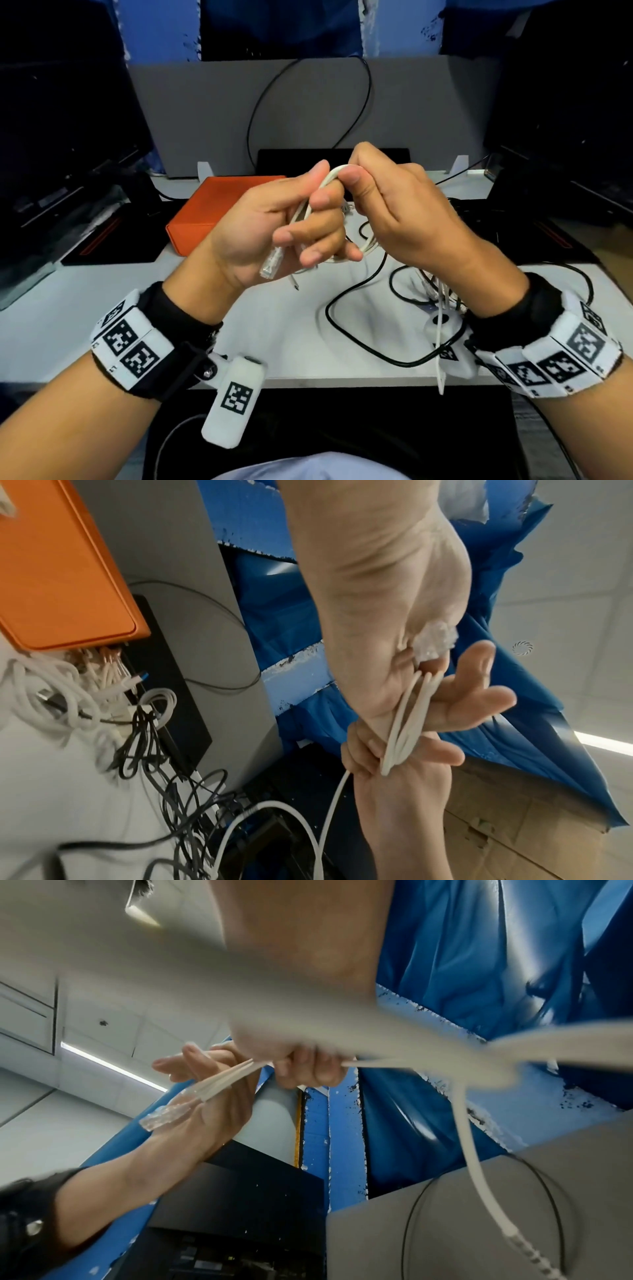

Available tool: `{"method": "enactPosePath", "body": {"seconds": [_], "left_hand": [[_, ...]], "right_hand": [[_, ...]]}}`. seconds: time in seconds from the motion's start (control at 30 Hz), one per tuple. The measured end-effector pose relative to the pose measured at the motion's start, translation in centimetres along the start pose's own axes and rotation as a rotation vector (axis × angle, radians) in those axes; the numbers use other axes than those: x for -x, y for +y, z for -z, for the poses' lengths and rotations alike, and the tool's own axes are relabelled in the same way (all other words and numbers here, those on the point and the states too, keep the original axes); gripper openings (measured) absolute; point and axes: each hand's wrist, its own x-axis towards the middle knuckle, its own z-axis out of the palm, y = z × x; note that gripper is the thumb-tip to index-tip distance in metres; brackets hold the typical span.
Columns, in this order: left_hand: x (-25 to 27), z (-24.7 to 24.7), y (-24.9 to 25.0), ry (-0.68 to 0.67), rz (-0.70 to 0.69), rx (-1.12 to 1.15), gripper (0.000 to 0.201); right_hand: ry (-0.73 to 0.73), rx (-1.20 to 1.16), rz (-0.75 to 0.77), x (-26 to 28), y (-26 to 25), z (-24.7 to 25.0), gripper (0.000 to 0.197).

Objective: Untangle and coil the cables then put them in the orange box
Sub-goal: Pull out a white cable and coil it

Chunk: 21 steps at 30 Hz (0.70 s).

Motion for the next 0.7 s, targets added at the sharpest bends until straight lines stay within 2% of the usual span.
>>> {"method": "enactPosePath", "body": {"seconds": [0.2, 0.37, 0.47, 0.5, 0.6, 0.7], "left_hand": [[-0.5, -1.4, -0.2, -0.022, -0.133, 0.154, 0.044], [-0.1, -1.5, 0.1, -0.016, -0.205, 0.154, 0.041], [0.1, -1.4, 0.8, -0.048, -0.261, 0.237, 0.038], [0.2, -1.2, 1.3, -0.043, -0.303, 0.268, 0.037], [0.8, -0.4, 3.0, 0.081, -0.439, 0.355, 0.04], [0.5, 0.1, 2.9, 0.316, -0.598, 0.338, 0.051]], "right_hand": [[0.061, -0.245, 0.021, -0.3, 0.1, 0.6, 0.035], [0.019, -0.3, -0.022, -0.8, 0.8, 1.2, 0.039], [-0.029, -0.543, -0.126, -0.7, 1.2, 0.6, 0.041], [-0.059, -0.56, -0.157, -0.7, 1.5, 0.2, 0.04], [-0.238, -0.322, -0.193, -0.7, 2.1, -0.8, 0.028], [-0.448, -0.227, -0.235, -0.3, 1.4, -1.1, 0.02]]}}
